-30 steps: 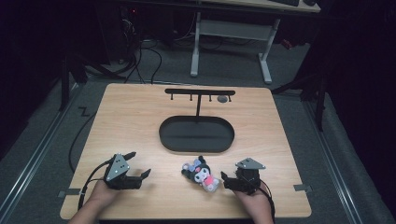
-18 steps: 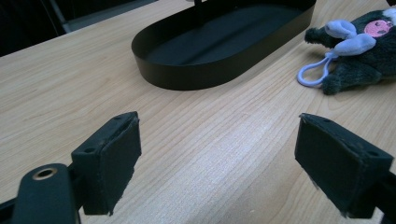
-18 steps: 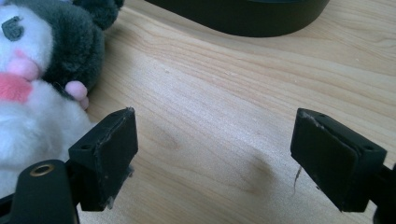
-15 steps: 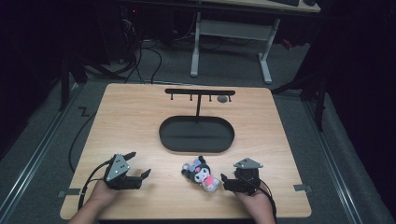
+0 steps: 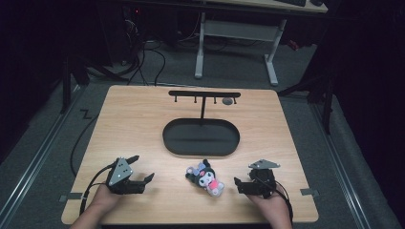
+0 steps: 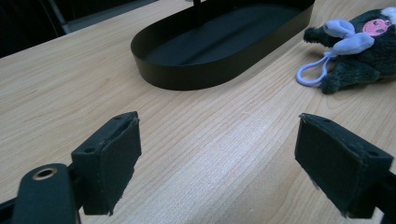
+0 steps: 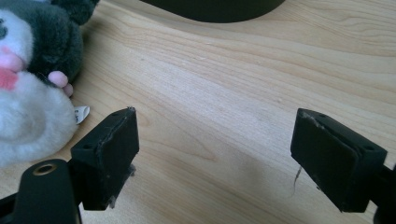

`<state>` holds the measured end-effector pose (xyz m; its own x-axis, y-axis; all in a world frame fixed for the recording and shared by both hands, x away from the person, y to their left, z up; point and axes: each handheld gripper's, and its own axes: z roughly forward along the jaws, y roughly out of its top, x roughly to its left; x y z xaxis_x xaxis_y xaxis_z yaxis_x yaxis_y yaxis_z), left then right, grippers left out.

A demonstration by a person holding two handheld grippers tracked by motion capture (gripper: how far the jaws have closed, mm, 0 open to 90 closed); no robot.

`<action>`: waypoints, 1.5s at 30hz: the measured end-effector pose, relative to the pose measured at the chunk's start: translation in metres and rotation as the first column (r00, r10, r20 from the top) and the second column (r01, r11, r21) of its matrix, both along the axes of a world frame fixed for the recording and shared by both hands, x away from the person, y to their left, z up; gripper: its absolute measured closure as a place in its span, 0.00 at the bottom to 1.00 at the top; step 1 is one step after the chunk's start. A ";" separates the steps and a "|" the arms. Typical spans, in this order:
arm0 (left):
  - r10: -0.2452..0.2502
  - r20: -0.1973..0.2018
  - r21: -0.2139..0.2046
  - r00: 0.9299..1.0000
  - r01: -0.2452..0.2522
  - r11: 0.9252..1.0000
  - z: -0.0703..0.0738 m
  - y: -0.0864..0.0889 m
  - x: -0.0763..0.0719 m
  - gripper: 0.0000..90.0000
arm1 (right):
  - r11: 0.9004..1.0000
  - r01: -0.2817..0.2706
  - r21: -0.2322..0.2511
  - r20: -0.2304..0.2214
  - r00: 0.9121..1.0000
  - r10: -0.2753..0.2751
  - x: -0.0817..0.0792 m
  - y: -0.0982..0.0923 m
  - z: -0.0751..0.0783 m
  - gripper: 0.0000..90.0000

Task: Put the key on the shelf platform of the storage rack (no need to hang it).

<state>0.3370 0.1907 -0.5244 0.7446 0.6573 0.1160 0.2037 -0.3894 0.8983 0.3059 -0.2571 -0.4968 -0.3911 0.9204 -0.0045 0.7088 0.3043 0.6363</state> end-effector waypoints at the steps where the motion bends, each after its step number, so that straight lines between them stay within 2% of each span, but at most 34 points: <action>1: 0.001 0.000 0.000 1.000 -0.001 1.000 0.000 0.000 0.000 0.17 | 1.000 0.000 0.005 0.000 1.000 0.000 0.000 -0.002 0.001 0.18; 4: 0.000 -0.001 -0.001 1.000 0.000 1.000 0.000 0.000 0.000 0.17 | 1.000 0.010 0.011 -0.001 1.000 -0.010 0.001 -0.004 0.004 0.18; 6: 0.001 -0.001 0.000 1.000 -0.001 1.000 0.000 0.001 0.000 0.17 | 1.000 0.006 0.030 0.014 1.000 -0.006 0.001 -0.003 0.006 0.21; 8: 0.000 0.003 -0.003 1.000 0.000 1.000 0.000 0.001 -0.001 0.17 | 0.999 0.001 0.048 -0.001 1.000 -0.001 0.003 -0.001 0.006 0.22; 18: 0.003 0.004 -0.004 1.000 -0.002 1.000 0.000 0.001 -0.001 0.17 | 0.999 -0.032 -0.011 -0.080 0.996 0.031 0.007 0.004 0.012 0.25; 21: 0.004 0.005 -0.003 1.000 -0.004 1.000 0.000 0.001 -0.001 0.17 | 0.999 -0.038 -0.030 -0.106 0.994 0.035 0.008 0.004 0.010 0.25; 24: 0.003 0.005 -0.003 1.000 -0.003 1.000 0.000 0.001 -0.001 0.17 | 0.998 -0.043 -0.050 -0.114 0.993 0.037 0.009 0.004 0.007 0.25; 28: 0.003 0.005 -0.002 1.000 -0.003 1.000 0.000 0.001 -0.001 0.17 | 0.999 -0.034 -0.043 -0.116 0.993 0.029 0.010 0.003 0.006 0.26; 35: 0.006 0.008 -0.002 1.000 -0.006 1.000 0.000 0.002 -0.002 0.17 | 0.998 -0.031 -0.059 -0.163 0.986 0.021 0.013 0.003 0.002 0.26; 45: 0.008 0.007 -0.001 1.000 -0.008 1.000 0.000 0.001 -0.002 0.17 | 0.994 -0.066 -0.090 -0.210 0.977 0.046 0.017 0.011 0.000 0.26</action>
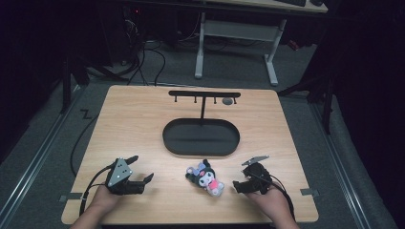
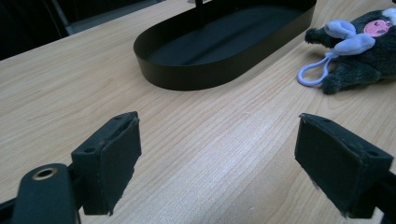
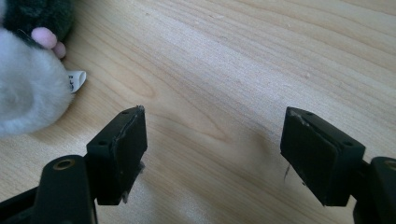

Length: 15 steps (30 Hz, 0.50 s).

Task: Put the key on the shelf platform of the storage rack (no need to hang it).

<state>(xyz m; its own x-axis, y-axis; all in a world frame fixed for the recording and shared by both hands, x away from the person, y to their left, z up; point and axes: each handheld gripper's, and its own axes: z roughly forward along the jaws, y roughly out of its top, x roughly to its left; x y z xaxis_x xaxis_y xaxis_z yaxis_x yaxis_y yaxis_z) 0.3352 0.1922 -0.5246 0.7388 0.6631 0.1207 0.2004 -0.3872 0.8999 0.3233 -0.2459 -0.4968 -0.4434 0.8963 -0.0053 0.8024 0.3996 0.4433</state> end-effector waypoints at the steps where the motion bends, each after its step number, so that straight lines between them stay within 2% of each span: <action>1: 0.000 0.000 0.000 1.000 0.000 1.000 0.000 0.000 0.000 0.17 | 1.000 -0.002 -0.007 -0.004 1.000 0.002 0.000 0.001 0.001 0.26; 7: 0.000 0.001 -0.002 1.000 0.000 1.000 0.000 0.000 0.000 0.17 | 0.998 -0.027 -0.054 -0.039 0.999 0.025 0.004 0.005 0.007 0.26; 15: 0.000 0.000 -0.004 1.000 0.000 1.000 0.000 0.000 0.000 0.17 | 0.995 -0.055 -0.089 -0.092 0.995 0.047 0.007 0.009 0.012 0.26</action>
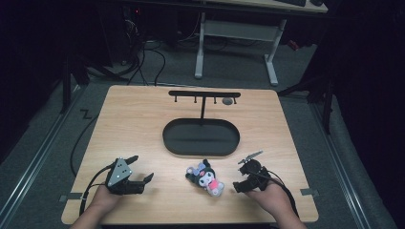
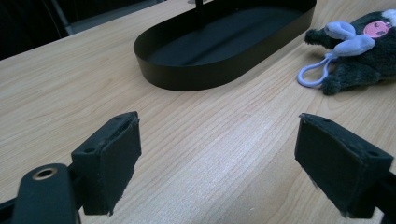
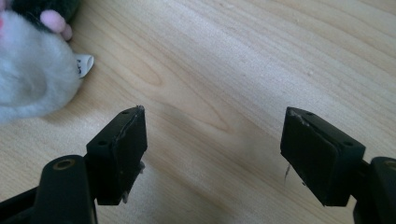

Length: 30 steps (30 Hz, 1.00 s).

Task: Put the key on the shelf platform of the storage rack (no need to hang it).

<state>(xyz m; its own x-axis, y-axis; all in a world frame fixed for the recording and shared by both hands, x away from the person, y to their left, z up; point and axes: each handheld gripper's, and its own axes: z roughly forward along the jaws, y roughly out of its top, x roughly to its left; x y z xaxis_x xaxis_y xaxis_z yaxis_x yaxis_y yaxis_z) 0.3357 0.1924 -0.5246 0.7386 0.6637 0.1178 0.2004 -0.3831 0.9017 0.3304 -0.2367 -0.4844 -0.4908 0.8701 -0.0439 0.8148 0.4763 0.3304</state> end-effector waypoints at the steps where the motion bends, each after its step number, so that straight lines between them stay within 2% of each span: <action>1: -0.001 -0.001 0.000 1.000 0.001 1.000 0.000 0.000 0.000 0.17 | 1.000 -0.003 -0.003 -0.005 1.000 0.003 0.000 0.000 0.000 0.26; 9: -0.004 -0.002 -0.001 1.000 0.004 1.000 0.000 0.000 0.000 0.17 | 0.997 -0.044 -0.067 -0.052 0.998 0.041 0.002 0.005 0.008 0.25; 13: -0.004 -0.001 -0.002 1.000 0.004 1.000 0.000 0.000 0.000 0.17 | 0.994 -0.077 -0.082 -0.075 0.995 0.071 0.002 0.009 0.012 0.25; 16: -0.003 -0.001 -0.003 1.000 0.003 1.000 0.000 0.000 0.000 0.17 | 0.991 -0.104 -0.082 -0.085 0.992 0.097 0.002 0.012 0.016 0.26; 27: -0.004 -0.002 -0.002 1.000 0.004 1.000 0.000 0.000 0.000 0.17 | 0.989 -0.133 -0.059 -0.115 0.985 0.126 -0.007 0.031 0.025 0.25; 28: -0.004 -0.003 -0.002 1.000 0.004 1.000 0.000 0.000 0.000 0.17 | 0.985 -0.162 -0.054 -0.107 0.982 0.155 -0.007 0.033 0.026 0.24; 29: -0.004 -0.003 -0.002 1.000 0.004 1.000 0.000 0.000 0.000 0.17 | 0.989 -0.144 -0.045 -0.114 0.984 0.138 -0.010 0.037 0.027 0.23; 30: -0.004 -0.003 -0.002 1.000 0.004 1.000 0.000 0.000 0.000 0.17 | 0.986 -0.163 -0.044 -0.110 0.981 0.157 -0.012 0.039 0.027 0.23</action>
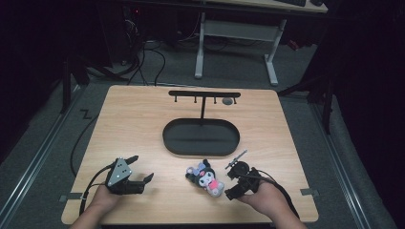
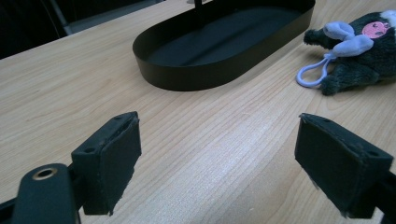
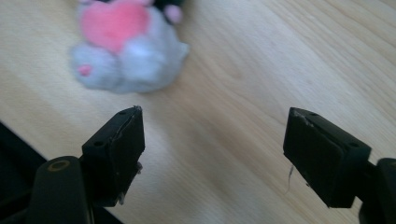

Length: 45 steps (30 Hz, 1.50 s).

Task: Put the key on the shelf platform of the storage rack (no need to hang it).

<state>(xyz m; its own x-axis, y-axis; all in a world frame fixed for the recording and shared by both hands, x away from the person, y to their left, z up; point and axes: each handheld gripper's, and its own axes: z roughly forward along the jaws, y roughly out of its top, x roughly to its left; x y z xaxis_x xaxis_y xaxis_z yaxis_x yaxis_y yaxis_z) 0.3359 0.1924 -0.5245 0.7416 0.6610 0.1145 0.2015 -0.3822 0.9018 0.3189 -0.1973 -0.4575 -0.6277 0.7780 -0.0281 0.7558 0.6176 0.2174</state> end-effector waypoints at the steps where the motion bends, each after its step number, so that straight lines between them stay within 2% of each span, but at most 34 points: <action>1: 0.000 0.000 0.000 1.000 0.000 1.000 0.000 0.000 0.000 0.17 | 1.000 -0.014 0.002 0.002 1.000 0.014 -0.001 0.003 0.000 0.22; 6: -0.001 0.000 0.002 1.000 0.001 1.000 0.000 0.000 0.000 0.17 | 0.999 -0.036 0.006 0.002 0.999 0.036 -0.006 0.015 -0.001 0.21; 17: -0.001 0.000 0.001 1.000 0.001 1.000 0.000 0.000 0.000 0.17 | 0.997 -0.073 0.016 0.000 0.997 0.073 -0.002 0.033 -0.007 0.20; 24: -0.002 -0.001 0.000 1.000 0.002 1.000 0.000 0.000 0.000 0.17 | 0.996 -0.081 0.030 0.002 0.997 0.081 0.002 0.043 -0.013 0.21; 30: -0.003 0.000 0.001 1.000 0.003 1.000 0.000 0.000 0.000 0.17 | 0.997 -0.060 0.051 0.002 0.998 0.060 0.007 0.049 -0.020 0.22; 35: -0.002 0.000 0.002 1.000 0.002 1.000 0.000 0.000 0.000 0.17 | 0.997 -0.059 0.057 0.006 0.998 0.059 0.009 0.052 -0.025 0.26; 41: -0.002 0.001 0.003 1.000 0.002 1.000 0.000 0.000 0.000 0.17 | 0.996 -0.063 0.058 0.011 0.998 0.062 0.009 0.055 -0.027 0.43; 45: -0.003 0.000 0.003 1.000 0.003 1.000 0.000 0.000 0.000 0.17 | 0.996 -0.062 0.063 0.012 0.998 0.062 0.010 0.053 -0.027 0.49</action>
